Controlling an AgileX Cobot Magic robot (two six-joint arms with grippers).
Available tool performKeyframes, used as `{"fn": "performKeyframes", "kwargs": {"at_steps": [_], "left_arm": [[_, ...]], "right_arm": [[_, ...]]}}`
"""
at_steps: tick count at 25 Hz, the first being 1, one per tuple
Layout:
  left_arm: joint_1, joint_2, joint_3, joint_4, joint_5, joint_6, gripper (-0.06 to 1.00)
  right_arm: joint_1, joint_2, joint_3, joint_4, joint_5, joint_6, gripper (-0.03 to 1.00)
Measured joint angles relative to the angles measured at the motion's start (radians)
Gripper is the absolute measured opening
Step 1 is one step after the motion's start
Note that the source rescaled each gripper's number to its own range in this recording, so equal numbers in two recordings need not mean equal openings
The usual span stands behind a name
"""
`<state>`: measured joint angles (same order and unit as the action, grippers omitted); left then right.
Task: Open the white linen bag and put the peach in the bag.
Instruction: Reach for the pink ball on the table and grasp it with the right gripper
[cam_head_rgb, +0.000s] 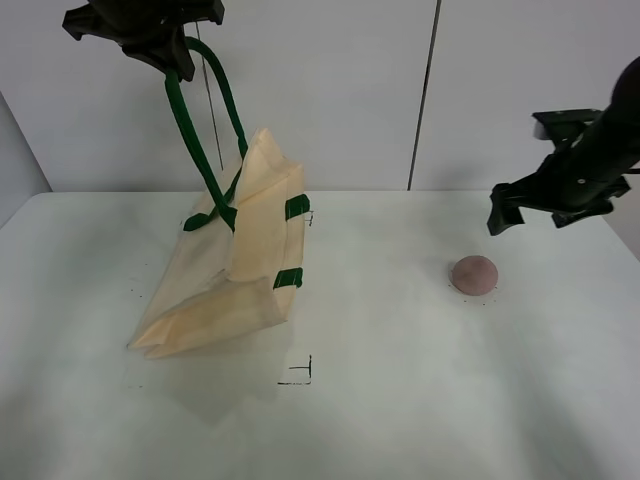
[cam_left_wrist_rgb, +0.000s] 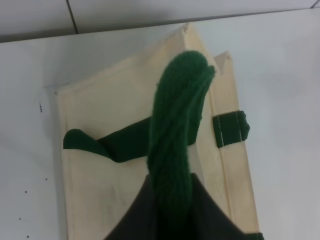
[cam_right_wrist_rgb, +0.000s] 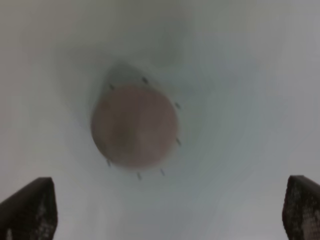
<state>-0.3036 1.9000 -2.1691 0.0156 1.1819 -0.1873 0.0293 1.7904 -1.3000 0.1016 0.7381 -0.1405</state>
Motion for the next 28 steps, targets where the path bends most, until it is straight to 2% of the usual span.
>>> {"fn": "performKeyframes", "kwargs": {"at_steps": [5,11,19,24,28], "left_arm": [[0.000,0.000,0.000,-0.001,0.000,0.000,0.00],[0.000,0.000,0.000,-0.001,0.000,0.000,0.00],[0.000,0.000,0.000,-0.001,0.000,0.000,0.00],[0.000,0.000,0.000,-0.001,0.000,0.001,0.00],[0.000,0.000,0.000,-0.001,0.000,0.001,0.00]], "right_arm": [[0.057,0.178,-0.087,0.015,-0.010,-0.005,1.00],[0.060,0.312,-0.092,0.040,-0.031,-0.002,1.00],[0.060,0.347,-0.093,0.036,-0.107,0.050,1.00],[0.060,0.347,-0.093,0.015,-0.097,0.082,1.00],[0.060,0.347,-0.106,-0.003,-0.051,0.085,1.00]]}}
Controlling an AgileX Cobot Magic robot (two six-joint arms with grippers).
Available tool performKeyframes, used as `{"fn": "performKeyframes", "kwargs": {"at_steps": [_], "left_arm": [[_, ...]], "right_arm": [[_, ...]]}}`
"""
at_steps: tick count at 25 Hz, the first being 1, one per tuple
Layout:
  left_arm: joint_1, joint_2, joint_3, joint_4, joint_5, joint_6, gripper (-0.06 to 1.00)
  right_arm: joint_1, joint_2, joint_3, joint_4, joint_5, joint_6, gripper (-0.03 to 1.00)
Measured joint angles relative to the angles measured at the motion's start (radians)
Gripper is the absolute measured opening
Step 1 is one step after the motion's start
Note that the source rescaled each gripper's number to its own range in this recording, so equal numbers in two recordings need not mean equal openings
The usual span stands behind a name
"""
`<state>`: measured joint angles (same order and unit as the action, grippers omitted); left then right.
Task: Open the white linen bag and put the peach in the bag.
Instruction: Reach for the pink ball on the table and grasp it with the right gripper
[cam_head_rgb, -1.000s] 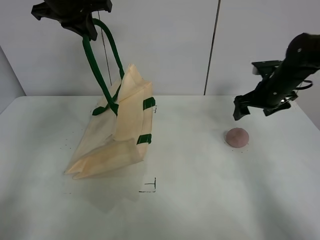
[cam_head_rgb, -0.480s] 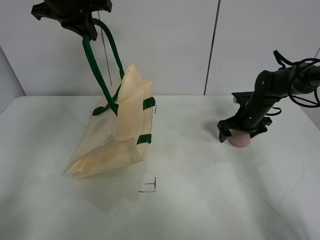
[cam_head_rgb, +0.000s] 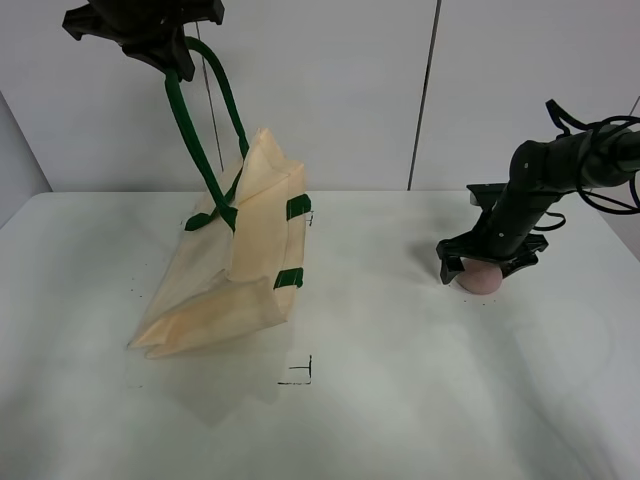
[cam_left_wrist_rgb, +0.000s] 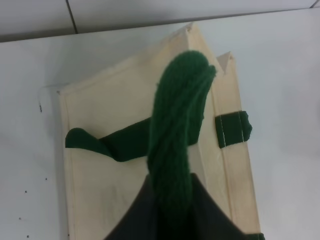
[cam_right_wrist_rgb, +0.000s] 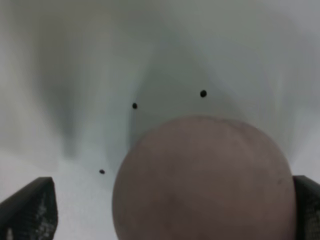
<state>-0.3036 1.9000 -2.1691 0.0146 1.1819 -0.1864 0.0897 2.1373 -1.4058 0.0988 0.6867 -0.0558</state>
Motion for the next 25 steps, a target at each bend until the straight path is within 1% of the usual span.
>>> {"fn": "performKeyframes", "kwargs": {"at_steps": [6,11,17,19,20,21,23,24,25], "left_arm": [[0.000,0.000,0.000,0.000,0.000,0.000,0.00],[0.000,0.000,0.000,0.000,0.000,0.000,0.00],[0.000,0.000,0.000,0.000,0.000,0.000,0.00],[0.000,0.000,0.000,0.000,0.000,0.000,0.00],[0.000,0.000,0.000,0.000,0.000,0.000,0.00],[0.000,0.000,0.000,0.000,0.000,0.000,0.00],[0.000,0.000,0.000,0.000,0.000,0.000,0.00],[0.000,-0.002,0.000,0.000,0.000,0.000,0.00],[0.000,-0.003,0.000,0.000,0.000,0.000,0.00]], "right_arm": [[0.000,0.000,-0.035,-0.012,0.024,0.026,1.00],[0.000,0.000,-0.037,-0.053,0.015,0.081,1.00],[0.000,0.036,-0.037,-0.061,-0.001,0.094,1.00],[0.000,0.045,-0.037,-0.061,-0.001,0.085,0.97],[0.000,0.046,-0.037,-0.061,-0.002,0.080,0.90],[0.000,0.047,-0.037,-0.061,-0.002,0.078,0.80],[0.000,0.047,-0.037,-0.059,0.001,0.076,0.51],[0.000,0.046,-0.037,-0.058,0.003,0.076,0.30],[0.000,0.042,-0.037,-0.057,0.007,0.076,0.14]]}}
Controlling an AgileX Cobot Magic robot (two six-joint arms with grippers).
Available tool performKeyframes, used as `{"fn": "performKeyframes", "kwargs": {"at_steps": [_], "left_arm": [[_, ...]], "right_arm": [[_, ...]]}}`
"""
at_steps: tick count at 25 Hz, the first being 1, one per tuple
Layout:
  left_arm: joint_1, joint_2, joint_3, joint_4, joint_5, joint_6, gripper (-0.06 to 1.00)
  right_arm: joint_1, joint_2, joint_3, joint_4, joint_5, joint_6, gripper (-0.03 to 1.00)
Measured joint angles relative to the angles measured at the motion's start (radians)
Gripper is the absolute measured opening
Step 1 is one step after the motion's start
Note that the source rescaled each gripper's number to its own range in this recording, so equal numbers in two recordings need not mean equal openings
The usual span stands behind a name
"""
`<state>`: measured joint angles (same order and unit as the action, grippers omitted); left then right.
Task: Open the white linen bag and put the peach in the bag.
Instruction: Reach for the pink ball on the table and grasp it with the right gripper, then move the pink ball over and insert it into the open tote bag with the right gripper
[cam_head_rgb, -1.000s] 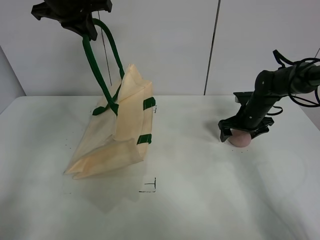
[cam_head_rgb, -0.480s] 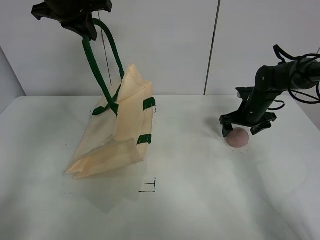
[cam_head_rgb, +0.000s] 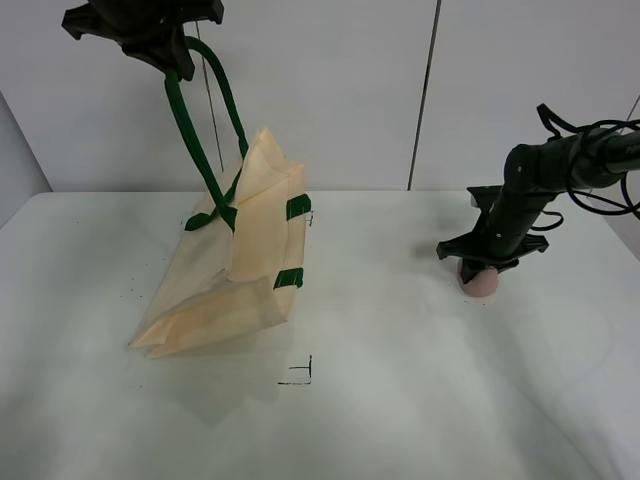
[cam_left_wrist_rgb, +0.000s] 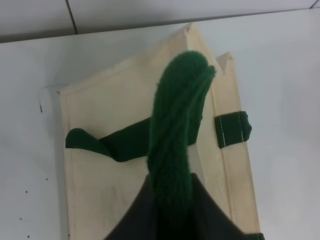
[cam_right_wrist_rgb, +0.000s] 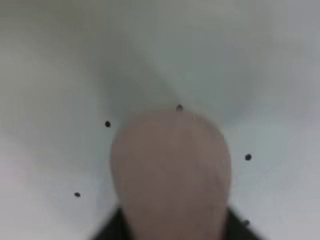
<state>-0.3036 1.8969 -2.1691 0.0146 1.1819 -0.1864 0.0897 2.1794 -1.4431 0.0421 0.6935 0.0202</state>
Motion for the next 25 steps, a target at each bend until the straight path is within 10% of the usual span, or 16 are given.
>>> {"fn": "performKeyframes", "kwargs": {"at_steps": [2,14,25], "left_arm": [[0.000,-0.009,0.000,0.000,0.000,0.000,0.00],[0.000,-0.043,0.000,0.000,0.000,0.000,0.00],[0.000,-0.043,0.000,-0.001,0.000,0.000,0.00]], "right_arm": [[0.000,-0.014,-0.003,0.015,0.014,-0.006,0.01],[0.055,-0.116,-0.416,0.508,0.322,-0.252,0.00],[0.378,-0.046,-0.484,0.613,0.167,-0.263,0.00]]}}
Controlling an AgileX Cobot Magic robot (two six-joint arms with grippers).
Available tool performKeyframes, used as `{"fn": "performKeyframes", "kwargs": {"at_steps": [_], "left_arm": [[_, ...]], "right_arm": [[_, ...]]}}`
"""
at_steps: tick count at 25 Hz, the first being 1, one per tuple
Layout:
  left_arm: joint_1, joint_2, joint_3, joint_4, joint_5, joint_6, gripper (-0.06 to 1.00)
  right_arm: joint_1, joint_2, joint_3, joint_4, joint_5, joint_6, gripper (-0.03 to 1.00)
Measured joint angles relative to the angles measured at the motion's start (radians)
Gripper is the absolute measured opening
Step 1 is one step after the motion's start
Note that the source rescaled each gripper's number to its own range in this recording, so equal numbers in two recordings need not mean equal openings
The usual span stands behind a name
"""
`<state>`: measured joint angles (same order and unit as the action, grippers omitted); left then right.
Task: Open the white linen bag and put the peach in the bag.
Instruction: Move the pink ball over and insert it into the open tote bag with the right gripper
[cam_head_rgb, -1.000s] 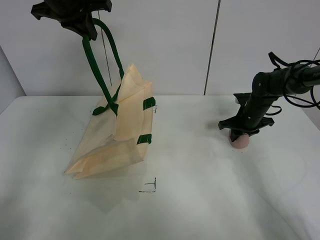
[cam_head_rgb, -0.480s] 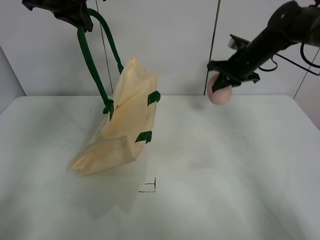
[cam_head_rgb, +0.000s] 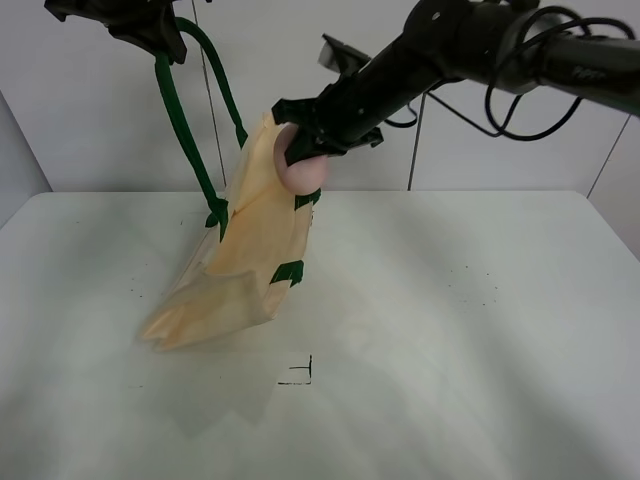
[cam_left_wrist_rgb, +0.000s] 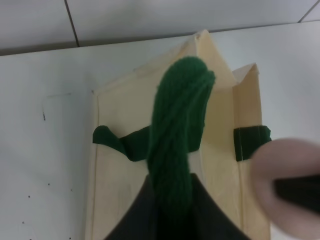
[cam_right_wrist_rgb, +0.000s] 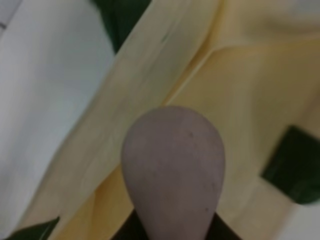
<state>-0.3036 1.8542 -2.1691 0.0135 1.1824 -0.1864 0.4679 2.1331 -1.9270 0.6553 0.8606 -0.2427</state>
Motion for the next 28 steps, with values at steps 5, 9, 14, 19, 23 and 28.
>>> {"fn": "performKeyframes", "kwargs": {"at_steps": [5,9,14,19,23,28], "left_arm": [[0.000,0.000,0.000,0.000,0.000,0.000,0.00],[0.000,0.000,0.000,0.000,0.000,0.000,0.00],[0.000,0.000,0.000,0.000,0.000,0.000,0.00],[0.000,0.000,0.000,0.000,0.000,0.000,0.00],[0.000,0.000,0.000,-0.001,0.000,0.000,0.00],[0.000,0.000,0.001,0.000,0.000,0.000,0.00]], "right_arm": [[0.026,0.093,0.000,0.000,-0.032,0.000,0.00],[0.026,0.145,0.000,0.074,-0.076,-0.025,0.00],[0.026,0.177,-0.004,0.160,-0.093,-0.064,0.27],[0.030,0.180,-0.019,0.152,-0.098,-0.083,0.93],[0.031,0.180,-0.100,0.012,-0.026,-0.011,0.99],[0.026,0.180,-0.275,-0.373,0.230,0.207,1.00]]}}
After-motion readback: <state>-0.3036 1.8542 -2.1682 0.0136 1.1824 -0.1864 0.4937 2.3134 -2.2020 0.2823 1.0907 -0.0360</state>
